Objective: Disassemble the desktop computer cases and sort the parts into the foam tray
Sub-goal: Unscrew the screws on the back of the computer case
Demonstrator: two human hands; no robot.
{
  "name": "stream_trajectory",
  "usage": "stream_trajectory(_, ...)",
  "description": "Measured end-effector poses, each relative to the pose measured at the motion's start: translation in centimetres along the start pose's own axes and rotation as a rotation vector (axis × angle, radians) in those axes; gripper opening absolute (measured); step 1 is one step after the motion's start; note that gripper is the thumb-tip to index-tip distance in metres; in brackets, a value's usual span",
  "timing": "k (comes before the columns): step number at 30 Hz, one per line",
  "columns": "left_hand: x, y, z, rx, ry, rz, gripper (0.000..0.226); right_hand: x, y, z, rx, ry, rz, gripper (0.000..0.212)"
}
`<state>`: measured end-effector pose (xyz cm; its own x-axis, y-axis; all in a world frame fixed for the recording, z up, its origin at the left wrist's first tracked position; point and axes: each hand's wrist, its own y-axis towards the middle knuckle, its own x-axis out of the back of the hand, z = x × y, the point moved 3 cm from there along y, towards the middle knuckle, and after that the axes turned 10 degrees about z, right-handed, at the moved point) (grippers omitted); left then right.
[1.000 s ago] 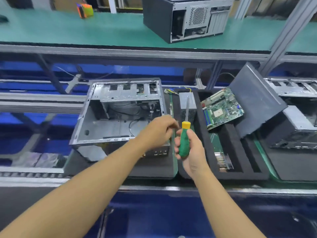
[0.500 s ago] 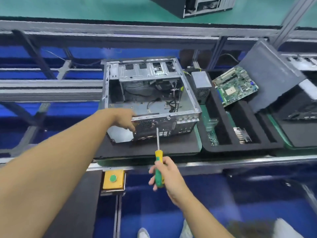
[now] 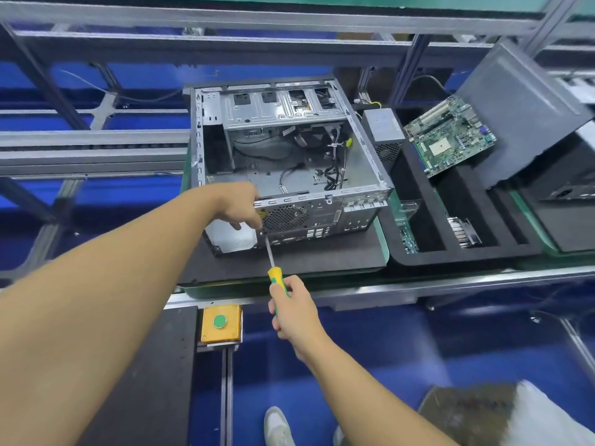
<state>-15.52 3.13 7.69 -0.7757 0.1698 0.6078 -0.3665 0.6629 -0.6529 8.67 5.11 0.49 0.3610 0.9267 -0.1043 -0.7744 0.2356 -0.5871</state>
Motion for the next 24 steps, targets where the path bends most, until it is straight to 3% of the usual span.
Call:
stream_trajectory(6, 0.0, -0.2, 0.2, 0.005, 0.026, -0.013, 0.024, 0.1, 0.4, -0.3, -0.048, 0.065, 0.001, 0.012)
stream_trajectory(16, 0.0, -0.5, 0.0, 0.010, 0.061, -0.034, 0.025, 1.4, 1.3, -1.2, -0.164, 0.442, 0.119, 0.022)
stream_trajectory(22, 0.0, -0.3, 0.2, 0.001, 0.057, -0.034, 0.022, 0.7, 1.2, -1.1, -0.061, 0.269, -0.010, 0.016)
stream_trajectory(24, 0.0, -0.2, 0.2, -0.005, 0.042, -0.032, 0.019, -0.4, 1.2, -1.3, -0.057, 0.396, 0.015, 0.015)
